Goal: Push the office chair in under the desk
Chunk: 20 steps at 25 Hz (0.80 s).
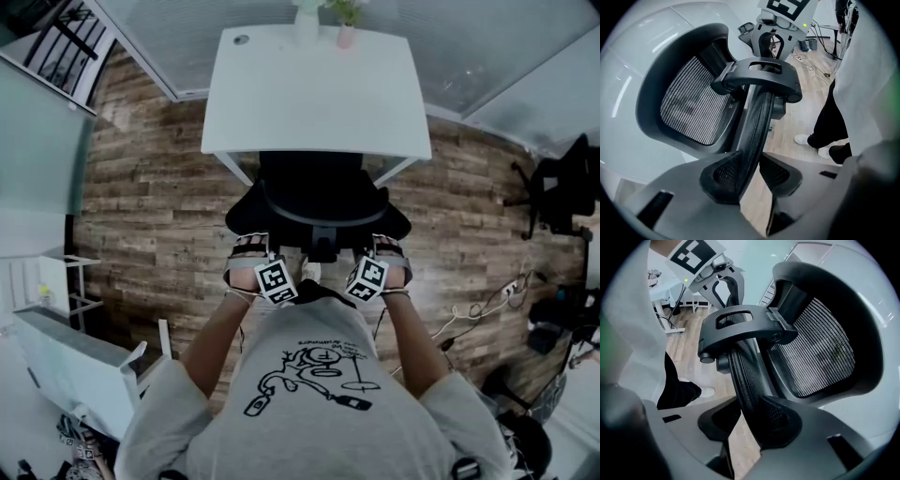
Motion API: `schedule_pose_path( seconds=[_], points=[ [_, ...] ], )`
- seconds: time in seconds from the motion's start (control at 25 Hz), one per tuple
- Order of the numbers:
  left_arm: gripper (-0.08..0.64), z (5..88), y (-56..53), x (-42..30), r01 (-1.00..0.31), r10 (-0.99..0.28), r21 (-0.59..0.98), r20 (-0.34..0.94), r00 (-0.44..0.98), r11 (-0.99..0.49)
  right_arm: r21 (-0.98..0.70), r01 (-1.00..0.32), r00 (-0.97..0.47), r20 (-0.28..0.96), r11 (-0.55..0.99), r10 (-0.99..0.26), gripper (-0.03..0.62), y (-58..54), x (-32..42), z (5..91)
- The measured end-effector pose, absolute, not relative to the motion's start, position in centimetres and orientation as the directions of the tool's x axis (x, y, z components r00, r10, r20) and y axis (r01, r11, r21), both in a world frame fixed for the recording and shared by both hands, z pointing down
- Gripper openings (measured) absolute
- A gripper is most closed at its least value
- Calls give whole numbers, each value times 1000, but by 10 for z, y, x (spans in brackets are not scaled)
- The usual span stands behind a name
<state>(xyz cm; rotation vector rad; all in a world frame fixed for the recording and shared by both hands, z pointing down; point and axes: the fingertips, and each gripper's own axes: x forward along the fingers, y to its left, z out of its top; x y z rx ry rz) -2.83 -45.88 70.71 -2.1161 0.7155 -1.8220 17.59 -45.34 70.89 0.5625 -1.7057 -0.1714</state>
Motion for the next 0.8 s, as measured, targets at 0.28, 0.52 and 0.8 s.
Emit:
schedule_pose_path(
  seconds=[0.28, 0.52, 0.8],
  points=[
    [124, 707, -480, -25, -197, -517, -492, 850, 102, -848, 407, -268, -99, 890, 873, -445, 143, -477, 180, 707],
    [124, 706, -482, -15, -204, -515, -487, 849, 117, -849, 391, -273, -104, 896, 879, -431, 144, -481, 186, 706],
    [138, 703, -483, -14, -175, -543, -521, 830, 124, -836, 410, -309, -120, 878, 858, -463, 158, -483, 187, 702]
  ],
)
